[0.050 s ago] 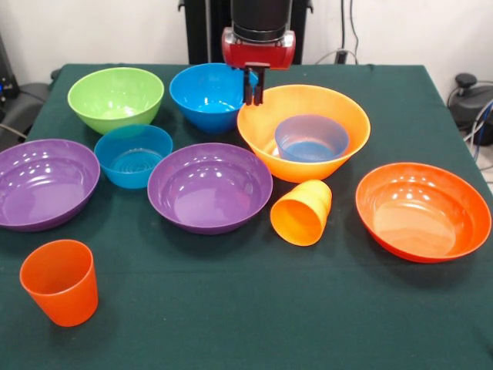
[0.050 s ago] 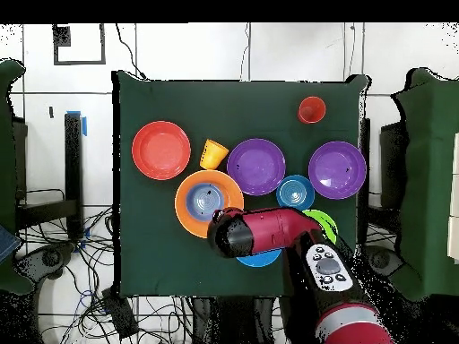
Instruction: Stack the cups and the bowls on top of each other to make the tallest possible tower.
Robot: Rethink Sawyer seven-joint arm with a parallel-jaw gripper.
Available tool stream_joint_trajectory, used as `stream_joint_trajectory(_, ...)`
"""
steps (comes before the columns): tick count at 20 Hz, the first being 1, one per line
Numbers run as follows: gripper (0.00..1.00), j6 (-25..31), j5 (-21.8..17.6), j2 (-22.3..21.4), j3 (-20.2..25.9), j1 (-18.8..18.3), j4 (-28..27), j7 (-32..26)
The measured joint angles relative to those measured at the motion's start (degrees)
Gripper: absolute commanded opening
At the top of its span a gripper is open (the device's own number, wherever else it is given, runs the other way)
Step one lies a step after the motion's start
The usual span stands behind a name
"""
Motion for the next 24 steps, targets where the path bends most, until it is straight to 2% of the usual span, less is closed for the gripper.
stream_joint_trajectory(8, 1.0, -0.2, -1.7, 0.0, 0.0, 0.7, -0.1, 0.0)
stream_joint_trajectory(24, 1.0, -0.5, -1.9, 0.0, 0.0, -0.2, -0.1, 0.0)
